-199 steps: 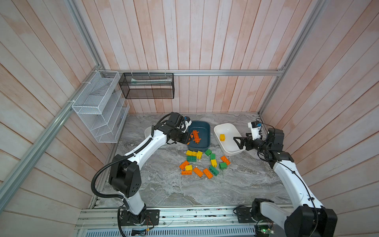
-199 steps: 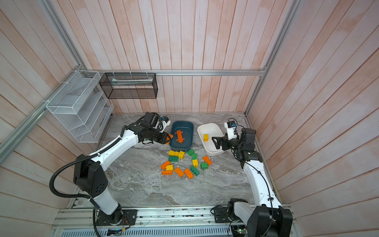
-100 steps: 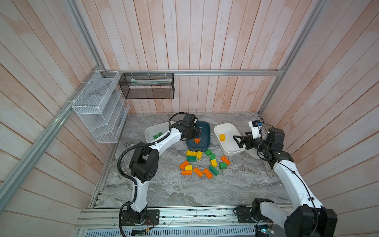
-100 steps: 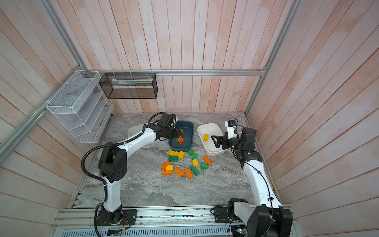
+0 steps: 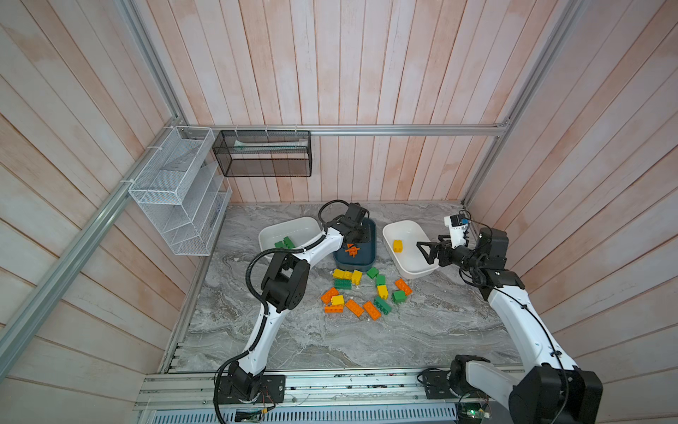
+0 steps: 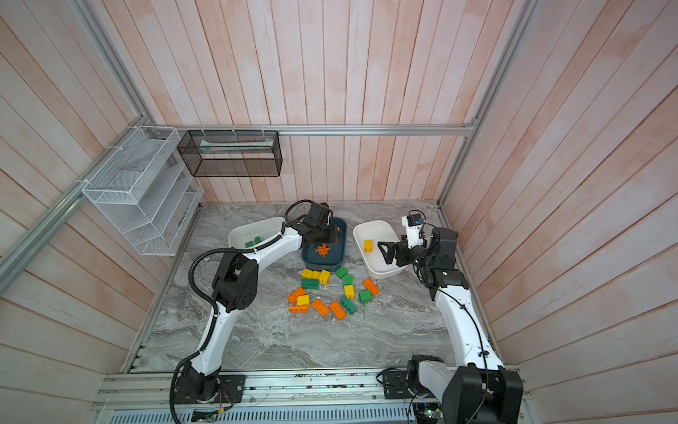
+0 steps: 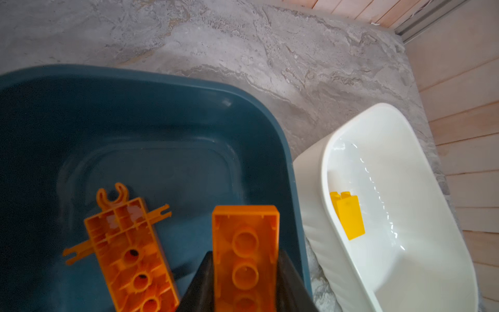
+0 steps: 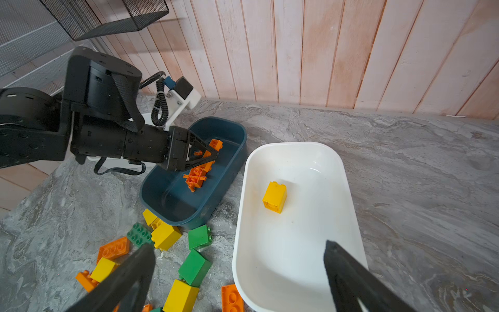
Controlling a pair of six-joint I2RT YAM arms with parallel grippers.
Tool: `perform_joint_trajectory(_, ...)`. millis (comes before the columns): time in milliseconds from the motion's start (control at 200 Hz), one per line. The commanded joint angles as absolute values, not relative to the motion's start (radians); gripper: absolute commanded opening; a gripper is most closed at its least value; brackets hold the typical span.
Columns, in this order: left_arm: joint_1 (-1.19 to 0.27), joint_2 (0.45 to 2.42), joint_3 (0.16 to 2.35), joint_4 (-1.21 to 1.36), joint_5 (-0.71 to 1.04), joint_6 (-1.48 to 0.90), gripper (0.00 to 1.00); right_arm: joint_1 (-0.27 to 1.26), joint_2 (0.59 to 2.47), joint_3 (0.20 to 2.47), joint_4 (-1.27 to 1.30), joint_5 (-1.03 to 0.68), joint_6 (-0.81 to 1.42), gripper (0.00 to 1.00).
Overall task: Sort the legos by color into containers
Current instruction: 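Carry the orange brick into the teal tub and release it, then move the left gripper back to the pile and grasp another orange brick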
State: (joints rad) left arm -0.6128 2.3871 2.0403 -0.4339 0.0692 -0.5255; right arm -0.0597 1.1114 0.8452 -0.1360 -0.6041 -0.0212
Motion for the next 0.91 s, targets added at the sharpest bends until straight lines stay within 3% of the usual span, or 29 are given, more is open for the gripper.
perform_joint_trajectory(0, -0.611, 2.435, 2.111, -0.448, 0.033, -0.531, 0.35, -0.051, 1.116, 0.845, -0.128, -0.618, -0.014, 0.98)
perform_joint_trajectory(110, -0.615, 2.426, 2.157, -0.471, 0.071, -0.488, 0.59, -0.052, 1.109, 0.845, -0.136, -0.618, -0.018, 0.98)
perform_joint_trajectory(295, -0.616, 2.293, 2.105, -0.535, 0.104, -0.408, 0.7, -0.051, 1.097, 0.835, -0.136, -0.628, -0.014, 0.98)
perform_joint_trajectory(700, -0.604, 1.771, 1.567, -0.755, 0.162, -0.195, 0.72, -0.048, 1.094, 0.821, -0.127, -0.655, -0.01, 0.98)
perform_joint_trajectory(900, -0.557, 1.645, 1.321, -0.788, 0.285, -0.037, 0.72, -0.044, 1.093, 0.812, -0.125, -0.662, -0.011, 0.98)
